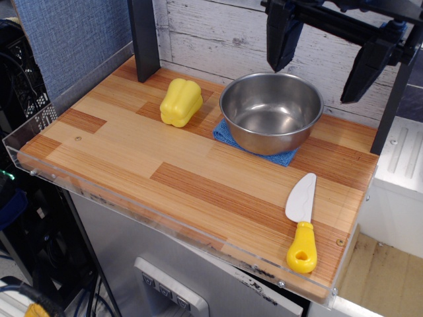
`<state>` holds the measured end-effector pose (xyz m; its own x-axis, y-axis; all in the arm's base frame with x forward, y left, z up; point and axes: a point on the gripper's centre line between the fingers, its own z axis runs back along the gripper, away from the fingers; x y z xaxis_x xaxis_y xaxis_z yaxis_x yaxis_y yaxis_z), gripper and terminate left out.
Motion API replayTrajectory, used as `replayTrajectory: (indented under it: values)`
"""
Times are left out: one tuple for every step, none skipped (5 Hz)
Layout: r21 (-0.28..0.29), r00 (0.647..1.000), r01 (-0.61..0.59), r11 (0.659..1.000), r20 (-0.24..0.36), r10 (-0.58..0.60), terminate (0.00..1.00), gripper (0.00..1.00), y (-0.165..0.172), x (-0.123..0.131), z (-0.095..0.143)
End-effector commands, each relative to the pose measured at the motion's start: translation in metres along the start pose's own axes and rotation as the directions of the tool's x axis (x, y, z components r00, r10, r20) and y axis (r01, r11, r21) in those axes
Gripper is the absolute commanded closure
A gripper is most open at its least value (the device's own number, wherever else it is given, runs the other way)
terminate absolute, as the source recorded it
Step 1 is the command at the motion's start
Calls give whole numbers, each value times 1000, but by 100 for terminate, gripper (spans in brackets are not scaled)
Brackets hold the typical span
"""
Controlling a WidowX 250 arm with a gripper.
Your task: Hold the pan from above the blue cloth which is top right side of the table and place it in top left side of the table.
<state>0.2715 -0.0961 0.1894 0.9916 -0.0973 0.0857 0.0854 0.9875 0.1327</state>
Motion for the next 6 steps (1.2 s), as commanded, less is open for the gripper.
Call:
replayTrajectory:
  values:
    - [0,1000,0,1000,0,0,0,0,0,0,0]
    - [-9,1000,-15,1000,-2,15,0,0,19,22,-19]
    - [4,1000,-17,1000,-23,17,0,0,37,44,-46]
    - [17,1000,-17,1000,-20,17,0,0,51,63,-64]
    - [-17,1000,-20,1000,-4,20,0,0,53,73,-76]
    - [-22,1000,6,1000,8,-5,0,0,44,76,-87]
